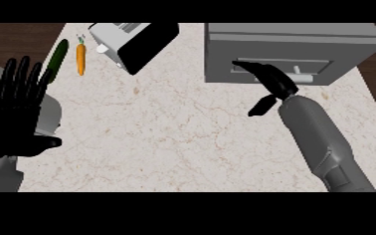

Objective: Pick up the cup, place it into the drawer and close the drawer

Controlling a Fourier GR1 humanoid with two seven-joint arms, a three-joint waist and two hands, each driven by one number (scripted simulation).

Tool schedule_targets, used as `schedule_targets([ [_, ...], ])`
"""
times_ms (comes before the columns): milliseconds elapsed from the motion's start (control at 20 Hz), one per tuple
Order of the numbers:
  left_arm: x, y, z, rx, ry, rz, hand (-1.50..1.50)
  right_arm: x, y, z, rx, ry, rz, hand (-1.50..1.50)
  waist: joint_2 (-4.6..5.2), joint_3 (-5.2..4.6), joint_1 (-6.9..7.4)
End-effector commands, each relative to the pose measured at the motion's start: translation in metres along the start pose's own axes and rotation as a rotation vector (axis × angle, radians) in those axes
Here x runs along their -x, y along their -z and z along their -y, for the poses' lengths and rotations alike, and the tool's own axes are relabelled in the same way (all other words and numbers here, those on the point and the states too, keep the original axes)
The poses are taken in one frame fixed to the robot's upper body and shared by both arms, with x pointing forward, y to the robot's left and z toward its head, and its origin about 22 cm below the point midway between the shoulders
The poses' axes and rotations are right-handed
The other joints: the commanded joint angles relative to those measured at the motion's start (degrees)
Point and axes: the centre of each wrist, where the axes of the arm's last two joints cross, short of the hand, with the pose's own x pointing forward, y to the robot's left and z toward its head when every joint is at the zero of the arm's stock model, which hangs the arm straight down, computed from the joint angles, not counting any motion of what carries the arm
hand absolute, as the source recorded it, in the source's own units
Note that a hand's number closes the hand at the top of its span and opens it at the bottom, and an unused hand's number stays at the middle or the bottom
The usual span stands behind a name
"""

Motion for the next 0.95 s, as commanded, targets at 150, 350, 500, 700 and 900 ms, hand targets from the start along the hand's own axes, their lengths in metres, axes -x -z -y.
schedule_targets([
  [150, 0.009, 0.004, -0.004, 0.015, -0.017, 0.006, -1.5, 0.022, 0.001, 0.043, -0.03, -0.008, -0.071, -1.5, 1.63, 0.32, 1.5],
  [350, 0.009, 0.004, 0.012, 0.046, -0.012, -0.018, -1.5, 0.025, 0.002, 0.057, -0.006, 0.01, -0.088, -1.5, 1.71, 0.39, 2.26],
  [500, 0.011, -0.006, 0.0, 0.045, -0.001, -0.001, -1.5, 0.031, -0.006, 0.082, 0.019, 0.022, -0.096, -1.5, 1.96, 0.37, 3.03],
  [700, 0.006, 0.003, 0.002, 0.047, -0.013, -0.016, -1.5, 0.035, -0.007, 0.069, 0.0, 0.022, -0.11, -1.5, 2.25, 0.42, 3.51],
  [900, 0.02, 0.0, 0.002, 0.044, 0.021, -0.014, -1.5, 0.027, -0.001, 0.088, 0.007, 0.026, -0.09, -1.5, 2.4, 0.36, 3.34],
])
